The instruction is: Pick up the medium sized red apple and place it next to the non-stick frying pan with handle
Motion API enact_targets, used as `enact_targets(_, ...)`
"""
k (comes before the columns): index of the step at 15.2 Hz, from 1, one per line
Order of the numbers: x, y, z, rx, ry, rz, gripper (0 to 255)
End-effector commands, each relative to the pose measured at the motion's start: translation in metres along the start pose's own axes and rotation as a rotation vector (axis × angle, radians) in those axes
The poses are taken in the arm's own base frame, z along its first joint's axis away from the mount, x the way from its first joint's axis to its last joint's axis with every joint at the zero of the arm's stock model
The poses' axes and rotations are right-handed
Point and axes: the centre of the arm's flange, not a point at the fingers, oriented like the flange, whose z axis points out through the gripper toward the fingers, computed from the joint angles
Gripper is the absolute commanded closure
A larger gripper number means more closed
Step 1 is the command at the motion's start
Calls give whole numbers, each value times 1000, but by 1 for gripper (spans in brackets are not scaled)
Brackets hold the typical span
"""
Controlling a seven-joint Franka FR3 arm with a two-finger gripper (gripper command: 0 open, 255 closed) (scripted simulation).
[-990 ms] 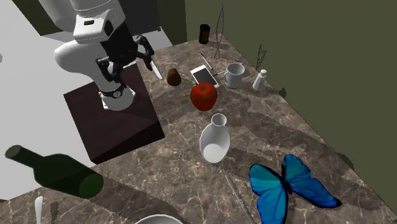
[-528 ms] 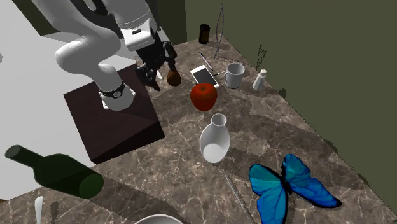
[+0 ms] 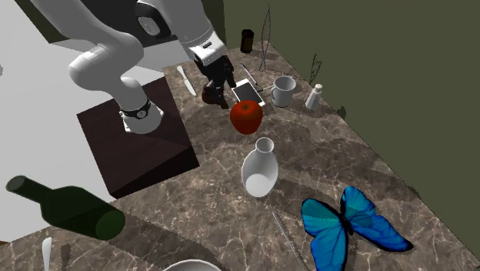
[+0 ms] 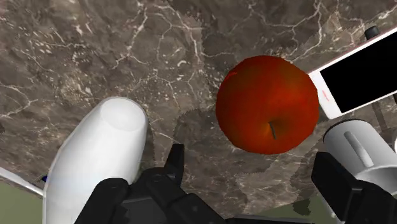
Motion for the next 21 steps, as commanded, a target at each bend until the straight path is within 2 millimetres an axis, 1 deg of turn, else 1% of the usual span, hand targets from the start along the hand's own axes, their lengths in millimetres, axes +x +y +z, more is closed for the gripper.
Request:
enact_targets(1,6,-19,12,10,32,-76,0)
enact_targets(3,9,-37,27,20,60,-148,0)
enact_targets(10,11,-38,64,20,60,-148,0)
enact_targets(11,11,-38,67,20,60,-148,0)
enact_targets(19,11,-38,67,20,60,-148,0)
enact_targets(20,11,-38,67,20,60,-148,255)
enact_targets(21,11,-38,67,20,60,-148,255)
